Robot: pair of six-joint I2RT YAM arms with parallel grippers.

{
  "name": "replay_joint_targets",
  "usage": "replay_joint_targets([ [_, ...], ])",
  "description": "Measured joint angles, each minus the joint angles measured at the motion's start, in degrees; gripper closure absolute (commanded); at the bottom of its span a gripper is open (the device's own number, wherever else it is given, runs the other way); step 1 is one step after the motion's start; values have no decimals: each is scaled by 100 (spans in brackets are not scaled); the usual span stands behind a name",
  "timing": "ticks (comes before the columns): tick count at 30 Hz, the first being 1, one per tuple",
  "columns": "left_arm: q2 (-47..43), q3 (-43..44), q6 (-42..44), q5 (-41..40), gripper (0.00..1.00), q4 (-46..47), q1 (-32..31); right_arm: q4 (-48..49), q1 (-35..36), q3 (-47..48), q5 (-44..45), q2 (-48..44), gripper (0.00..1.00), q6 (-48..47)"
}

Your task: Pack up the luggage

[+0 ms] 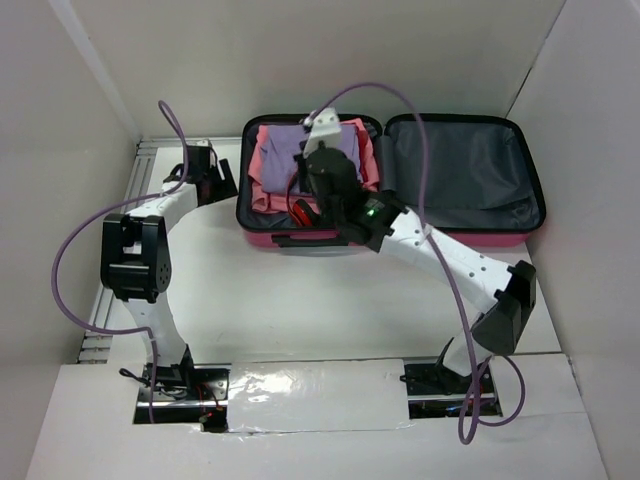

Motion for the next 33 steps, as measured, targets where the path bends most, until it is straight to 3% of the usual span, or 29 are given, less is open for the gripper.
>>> replay_joint_targets([
  [2,-2,0,0,-7,14,-55,0,-651,-153,544,295,2,84,723],
  [3,-11,0,2,-13,14,-79,0,-946,-245,741,450,-7,74,1078],
  [4,-15,0,11,-22,14,-98,-4,-1233,-350,857,603,-35,57,1440],
  [5,-22,4,11,-24,14,-133,-9,-1473,-476,848,748,-103,50,1810],
  [8,-24,76,35,-94,14,-299,-26,-2050,-1069,326,874,-442,24,2802],
  [10,-24,131,52,-190,14,-426,-52,-2317,-1805,-328,697,-772,11,3427],
  [11,-24,149,55,-234,14,-470,-66,-2420,-2223,-634,599,-907,0,3661],
  [16,-24,164,52,-323,14,-531,-81,-2868,-4234,-1563,-9,-1311,0,4358],
  [22,-24,168,52,-326,14,-549,-81,-2796,-6006,-1954,-1231,-1250,0,4470],
  [25,-22,179,57,-332,14,-573,-81,-2747,-6470,-2055,-1639,-935,0,4544],
  [33,9,212,74,-337,14,-619,-81,-2428,-6863,-2844,-2433,-522,4,4699],
])
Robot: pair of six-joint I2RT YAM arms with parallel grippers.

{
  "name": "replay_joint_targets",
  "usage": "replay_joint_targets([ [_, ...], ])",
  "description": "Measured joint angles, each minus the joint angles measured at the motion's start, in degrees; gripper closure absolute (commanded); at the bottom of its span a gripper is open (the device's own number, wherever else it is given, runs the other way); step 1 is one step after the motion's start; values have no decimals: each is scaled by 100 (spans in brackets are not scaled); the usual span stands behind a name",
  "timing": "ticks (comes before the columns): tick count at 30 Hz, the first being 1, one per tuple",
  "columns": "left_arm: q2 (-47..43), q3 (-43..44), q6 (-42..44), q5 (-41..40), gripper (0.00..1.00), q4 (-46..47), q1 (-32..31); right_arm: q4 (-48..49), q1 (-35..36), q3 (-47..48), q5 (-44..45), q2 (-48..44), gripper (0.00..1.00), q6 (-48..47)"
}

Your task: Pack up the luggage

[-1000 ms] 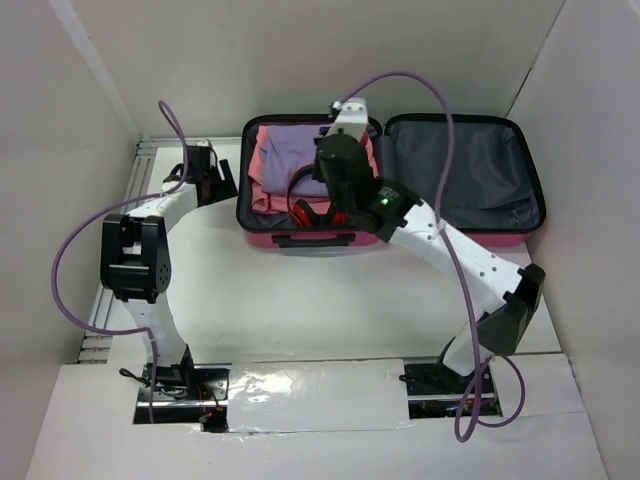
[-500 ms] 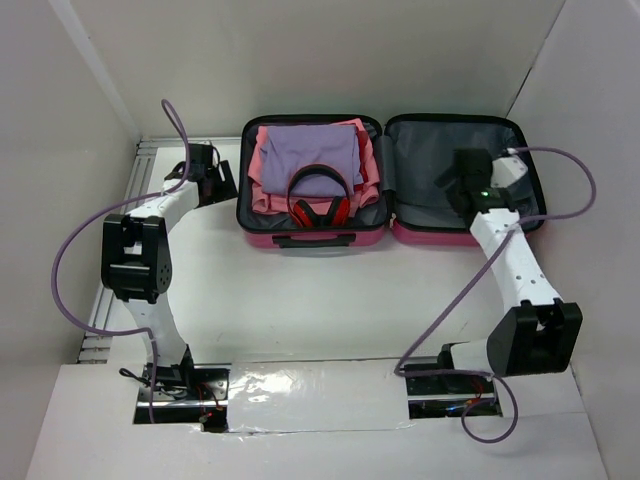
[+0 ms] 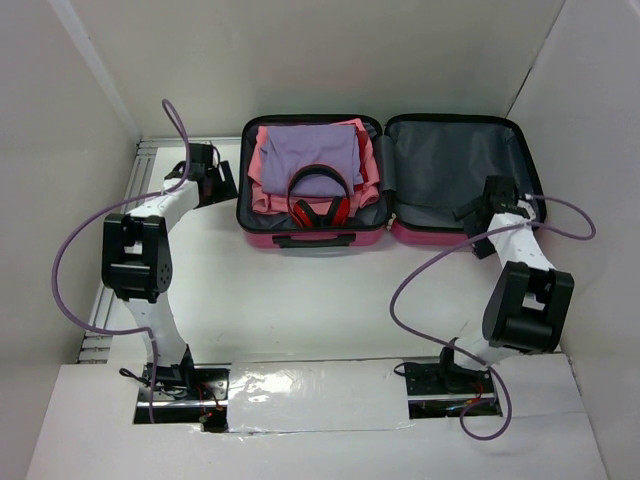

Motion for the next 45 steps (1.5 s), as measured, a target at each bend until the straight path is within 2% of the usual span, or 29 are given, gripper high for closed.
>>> replay_joint_targets([
  [3,63,17,26,-9,14,4,7,105,-245,-280,-197,136,12,55],
  [5,120,20,72,-13,14,2,20,197,-369,-313,-269,321,28,39],
  [7,164,37,103,-17,14,-13,28,409,-396,-313,-348,476,51,31],
  [8,181,39,107,-22,14,-13,28,511,-396,-313,-389,525,77,24],
  [9,192,39,107,-24,14,-15,31,619,-396,-313,-409,551,93,-2],
  [10,201,39,109,-26,14,-22,31,662,-367,-289,-354,584,100,140],
  [12,219,39,120,-22,14,-68,28,457,-361,-267,-210,614,100,656],
  [17,328,39,122,-4,14,-157,24,299,-11,-140,387,605,100,787],
  [24,345,39,122,-131,14,-50,118,-96,1578,361,2752,236,100,157],
  [31,345,68,205,-455,16,66,341,-168,3453,1156,5213,184,100,-1368],
  [37,341,83,280,-501,16,9,361,1091,5300,1790,7071,251,100,-3571],
  [41,341,81,262,-448,16,7,337,1941,6448,2361,7075,741,100,-4651],
  [45,343,68,251,-286,16,-15,179,2094,7182,2487,6784,1333,100,-5331],
])
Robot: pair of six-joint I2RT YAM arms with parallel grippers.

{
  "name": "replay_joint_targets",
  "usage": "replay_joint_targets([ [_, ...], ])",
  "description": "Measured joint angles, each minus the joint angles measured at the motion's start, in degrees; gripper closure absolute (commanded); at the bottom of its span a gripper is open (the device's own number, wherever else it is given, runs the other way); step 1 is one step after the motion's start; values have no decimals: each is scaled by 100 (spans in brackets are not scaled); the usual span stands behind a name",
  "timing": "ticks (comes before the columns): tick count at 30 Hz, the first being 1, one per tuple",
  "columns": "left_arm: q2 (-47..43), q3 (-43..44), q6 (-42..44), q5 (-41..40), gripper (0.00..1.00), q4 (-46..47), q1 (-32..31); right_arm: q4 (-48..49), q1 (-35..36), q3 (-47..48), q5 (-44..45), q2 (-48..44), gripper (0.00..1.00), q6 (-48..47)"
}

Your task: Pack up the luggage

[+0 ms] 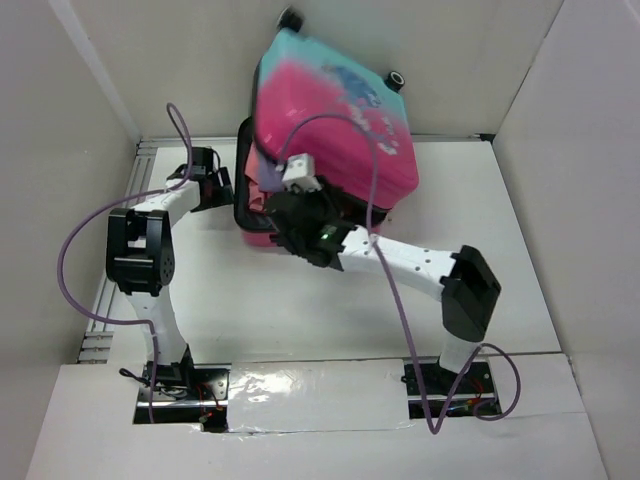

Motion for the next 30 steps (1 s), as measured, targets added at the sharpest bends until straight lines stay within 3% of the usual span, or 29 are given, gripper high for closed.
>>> replay_joint_targets([
  [8,44,-13,-2,369,16,-105,-326,-127,579,70,-1945,741,100,420],
  [11,46,-20,-20,391,16,-101,-326,-181,651,420,-2350,739,83,756],
  [12,46,-20,-20,391,16,-101,-326,-227,680,533,-2465,728,73,850],
  [13,46,-20,-22,389,16,-101,-326,-306,717,654,-2594,710,57,946],
  [19,42,-24,-50,376,14,-109,-321,-1134,863,1574,-3486,476,27,1453],
  [25,-153,-195,-151,498,9,-284,-240,-1478,-577,1943,-4398,-341,9,1886],
  [30,-647,-225,-151,621,7,-472,-105,-1438,-2258,1700,-4548,-1113,6,2098],
])
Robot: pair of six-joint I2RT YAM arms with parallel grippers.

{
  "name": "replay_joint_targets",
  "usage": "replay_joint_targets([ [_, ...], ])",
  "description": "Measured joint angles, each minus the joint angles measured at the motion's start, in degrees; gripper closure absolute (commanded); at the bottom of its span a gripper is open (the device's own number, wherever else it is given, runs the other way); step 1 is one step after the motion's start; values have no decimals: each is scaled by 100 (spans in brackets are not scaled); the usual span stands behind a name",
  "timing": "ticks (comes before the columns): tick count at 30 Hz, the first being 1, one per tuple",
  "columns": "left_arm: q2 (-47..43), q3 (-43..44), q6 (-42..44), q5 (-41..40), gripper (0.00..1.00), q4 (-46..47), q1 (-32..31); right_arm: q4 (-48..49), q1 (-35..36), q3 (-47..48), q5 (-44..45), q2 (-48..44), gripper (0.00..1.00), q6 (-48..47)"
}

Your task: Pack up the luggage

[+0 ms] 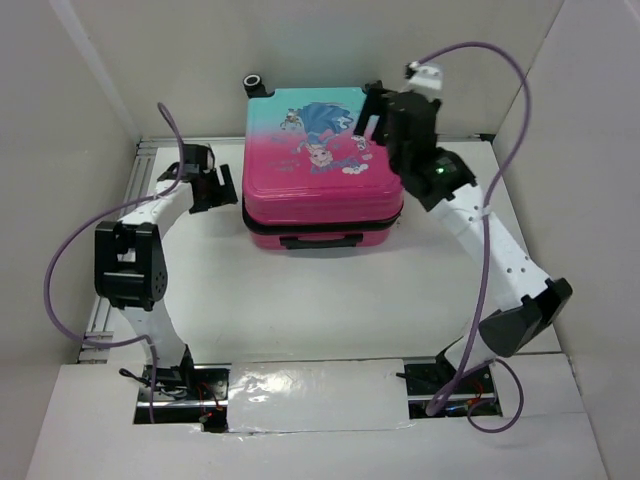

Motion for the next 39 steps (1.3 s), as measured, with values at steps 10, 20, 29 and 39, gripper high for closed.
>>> replay_joint_targets([
  [10,-595,133,-295,1244,12,225,1025,190,-2833,-1213,-1513,498,4,817],
  [20,236,457,-745,1272,14,343,909,636,-4013,-717,-2754,2900,14,1023],
  [29,1674,1729,-1351,732,16,439,507,1045,-3220,-195,-3014,4275,16,1045],
  [39,2411,2721,-800,892,16,404,219,1650,-2872,-992,-2221,3928,18,1054],
])
